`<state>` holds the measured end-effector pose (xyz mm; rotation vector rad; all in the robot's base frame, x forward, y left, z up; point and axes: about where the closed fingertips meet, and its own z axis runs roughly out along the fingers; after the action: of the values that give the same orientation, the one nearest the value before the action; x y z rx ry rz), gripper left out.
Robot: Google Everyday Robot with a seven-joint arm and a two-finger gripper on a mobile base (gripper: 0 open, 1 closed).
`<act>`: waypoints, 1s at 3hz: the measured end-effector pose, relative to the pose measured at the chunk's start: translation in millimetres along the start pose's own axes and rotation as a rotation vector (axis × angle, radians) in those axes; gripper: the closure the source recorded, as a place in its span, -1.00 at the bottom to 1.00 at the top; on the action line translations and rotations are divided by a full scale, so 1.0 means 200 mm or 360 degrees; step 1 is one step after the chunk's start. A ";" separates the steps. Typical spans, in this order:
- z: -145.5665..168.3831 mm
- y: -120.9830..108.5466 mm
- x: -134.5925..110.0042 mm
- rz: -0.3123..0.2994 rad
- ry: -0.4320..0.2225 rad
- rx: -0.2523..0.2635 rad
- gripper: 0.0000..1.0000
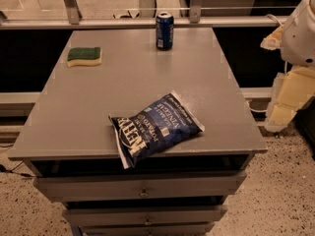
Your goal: Pick pepsi can
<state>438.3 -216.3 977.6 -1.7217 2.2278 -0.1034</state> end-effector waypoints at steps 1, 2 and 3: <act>0.00 0.00 0.00 0.0000 0.0000 0.0000 -1.00; 0.03 -0.08 -0.01 -0.0003 -0.0064 0.0043 -1.00; 0.13 -0.29 -0.01 0.0063 -0.0260 0.0131 -1.00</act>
Offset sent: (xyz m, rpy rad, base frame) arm 0.0515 -0.0074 -0.0126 0.0971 -0.0957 0.0205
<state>500.7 -226.3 967.2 -1.5831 2.1081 -0.0424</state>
